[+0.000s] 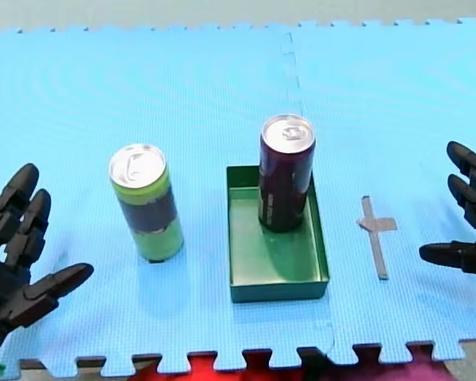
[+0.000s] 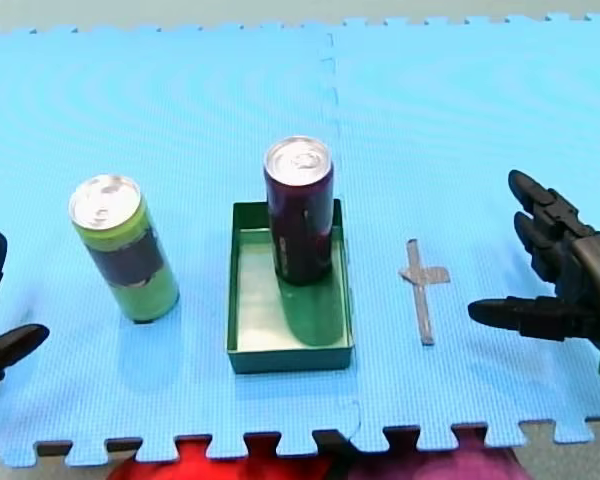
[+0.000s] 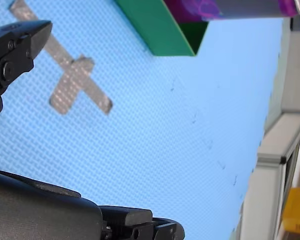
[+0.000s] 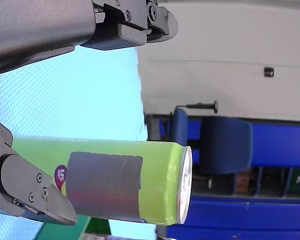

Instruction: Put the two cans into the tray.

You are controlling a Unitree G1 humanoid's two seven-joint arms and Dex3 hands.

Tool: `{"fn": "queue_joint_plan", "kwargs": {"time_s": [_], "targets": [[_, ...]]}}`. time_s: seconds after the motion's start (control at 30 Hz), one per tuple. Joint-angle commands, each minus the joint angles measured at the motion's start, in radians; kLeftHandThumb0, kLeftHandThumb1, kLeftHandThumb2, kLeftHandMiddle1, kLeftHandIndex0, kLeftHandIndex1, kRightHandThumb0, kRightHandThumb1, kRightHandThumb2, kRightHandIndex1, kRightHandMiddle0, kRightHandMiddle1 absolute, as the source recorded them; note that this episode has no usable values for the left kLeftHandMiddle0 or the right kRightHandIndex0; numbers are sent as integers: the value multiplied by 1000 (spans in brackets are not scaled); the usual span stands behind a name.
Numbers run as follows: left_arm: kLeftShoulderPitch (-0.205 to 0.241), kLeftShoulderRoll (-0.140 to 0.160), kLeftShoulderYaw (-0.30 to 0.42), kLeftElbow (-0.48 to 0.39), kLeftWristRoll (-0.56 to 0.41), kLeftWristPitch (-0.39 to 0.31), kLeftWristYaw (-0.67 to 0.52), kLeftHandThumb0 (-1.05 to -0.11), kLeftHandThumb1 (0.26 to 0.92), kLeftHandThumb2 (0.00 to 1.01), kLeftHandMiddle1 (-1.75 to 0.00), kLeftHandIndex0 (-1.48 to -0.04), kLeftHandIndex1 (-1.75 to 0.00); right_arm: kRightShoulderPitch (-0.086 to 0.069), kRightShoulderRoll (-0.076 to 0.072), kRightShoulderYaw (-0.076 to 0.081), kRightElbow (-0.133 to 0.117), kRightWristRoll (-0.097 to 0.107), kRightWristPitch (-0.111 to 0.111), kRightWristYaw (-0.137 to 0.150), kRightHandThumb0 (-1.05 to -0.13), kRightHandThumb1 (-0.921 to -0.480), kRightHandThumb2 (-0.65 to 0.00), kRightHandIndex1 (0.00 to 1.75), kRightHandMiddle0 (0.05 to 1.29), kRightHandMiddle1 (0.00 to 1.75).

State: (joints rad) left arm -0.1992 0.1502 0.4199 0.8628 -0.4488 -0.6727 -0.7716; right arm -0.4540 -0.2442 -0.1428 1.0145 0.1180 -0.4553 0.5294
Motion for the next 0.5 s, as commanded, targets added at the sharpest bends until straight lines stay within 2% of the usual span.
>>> {"fn": "queue_joint_plan", "kwargs": {"time_s": [0.0,0.03,0.1,0.17,0.27,0.47], "targets": [[-11,10,-6,18,7,-18,-3,-998,640,9,-17,-264,-1,7,-7,1,2,-7,-10,-13,-583,-639,-8,36,116,5],[-14,12,-8,24,11,-25,-5,-872,577,8,-21,-263,-1,8,-5,3,5,-11,-14,-18,-596,-642,-8,35,117,5],[-19,14,-20,34,45,-68,24,-705,518,2,-17,-229,-3,10,0,5,11,-16,-20,-28,-622,-650,-8,33,121,5],[-17,11,-39,35,110,-127,97,-667,509,2,-10,-217,-2,11,4,6,16,-19,-25,-35,-645,-657,-8,32,124,5],[-5,5,-73,13,211,-166,221,-812,549,12,-3,-206,-1,11,11,7,22,-19,-25,-41,-675,-666,-8,29,130,5],[19,10,-124,-61,300,-115,347,-930,584,10,0,-184,0,10,19,1,29,-6,-7,-35,-724,-681,-7,25,138,5]]}}
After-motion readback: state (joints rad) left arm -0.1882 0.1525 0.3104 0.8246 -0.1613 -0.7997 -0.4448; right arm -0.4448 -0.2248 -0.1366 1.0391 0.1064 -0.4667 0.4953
